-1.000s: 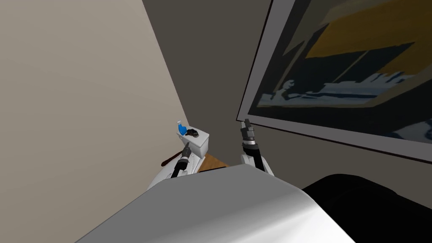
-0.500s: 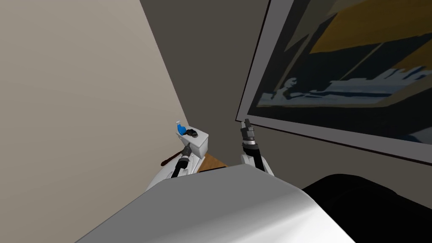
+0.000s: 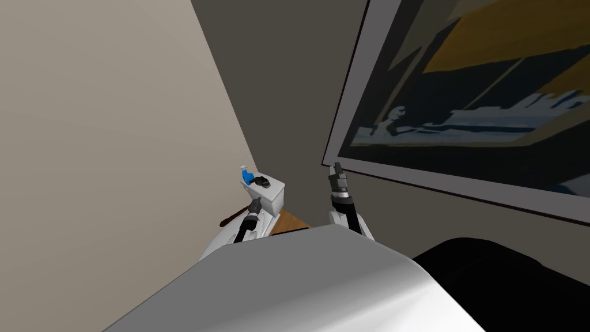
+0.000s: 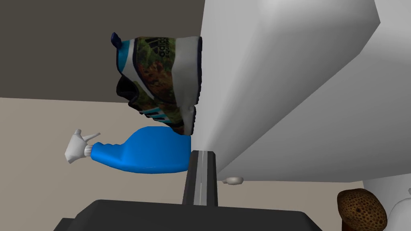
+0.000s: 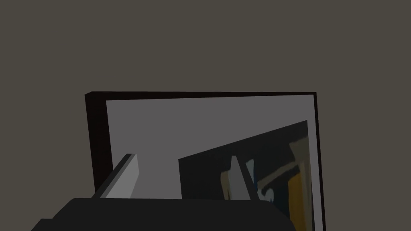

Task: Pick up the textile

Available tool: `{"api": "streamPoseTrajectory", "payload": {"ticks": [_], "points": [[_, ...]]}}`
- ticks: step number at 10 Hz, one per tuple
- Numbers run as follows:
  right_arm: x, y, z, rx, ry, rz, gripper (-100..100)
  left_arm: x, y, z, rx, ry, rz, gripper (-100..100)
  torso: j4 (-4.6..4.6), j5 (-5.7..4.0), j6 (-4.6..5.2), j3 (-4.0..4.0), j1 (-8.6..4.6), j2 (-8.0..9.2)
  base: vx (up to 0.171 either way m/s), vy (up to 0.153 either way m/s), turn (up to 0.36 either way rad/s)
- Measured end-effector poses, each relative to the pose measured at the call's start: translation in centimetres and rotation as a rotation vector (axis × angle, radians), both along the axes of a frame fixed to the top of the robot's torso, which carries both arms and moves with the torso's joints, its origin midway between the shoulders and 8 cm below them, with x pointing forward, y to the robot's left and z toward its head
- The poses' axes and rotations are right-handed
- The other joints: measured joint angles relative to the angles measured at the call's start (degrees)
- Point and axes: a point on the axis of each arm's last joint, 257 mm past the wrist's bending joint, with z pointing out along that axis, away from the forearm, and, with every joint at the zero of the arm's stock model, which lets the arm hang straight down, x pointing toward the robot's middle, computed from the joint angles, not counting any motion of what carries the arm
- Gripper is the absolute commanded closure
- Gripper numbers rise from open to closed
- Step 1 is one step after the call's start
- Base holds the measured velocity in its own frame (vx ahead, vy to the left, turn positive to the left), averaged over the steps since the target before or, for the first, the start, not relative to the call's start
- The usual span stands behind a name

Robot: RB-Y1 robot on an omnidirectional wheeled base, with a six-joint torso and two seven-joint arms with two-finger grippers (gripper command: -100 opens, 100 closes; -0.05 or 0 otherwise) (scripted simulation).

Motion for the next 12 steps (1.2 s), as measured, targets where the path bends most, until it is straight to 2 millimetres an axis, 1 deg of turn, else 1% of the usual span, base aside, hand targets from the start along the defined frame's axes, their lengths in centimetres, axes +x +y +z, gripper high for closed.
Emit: {"api": "streamPoseTrajectory", "payload": {"ticks": [4, 10, 12], "points": [[0.0, 0.0, 0.0, 0.0, 0.0, 0.0, 0, -0.5, 1.1, 1.8, -0.011, -0.008, 0.006, -100, 0.08, 0.04, 0.0, 0.2, 0.21, 0.36, -0.089, 0.057, -0.011], [0.0, 0.0, 0.0, 0.0, 0.0, 0.0, 0, -1.4, 2.4, 5.4, -0.043, -0.021, 0.008, -100, 0.12, 0.07, 0.0, 0.33, 0.32, 0.57, -0.118, 0.063, -0.004], [0.0, 0.0, 0.0, 0.0, 0.0, 0.0, 0, -1.7, 2.4, 6.6, -0.052, -0.032, 0.005, -100, 0.07, 0.04, 0.0, 0.17, 0.15, 0.28, -0.072, 0.038, 0.001]]}}
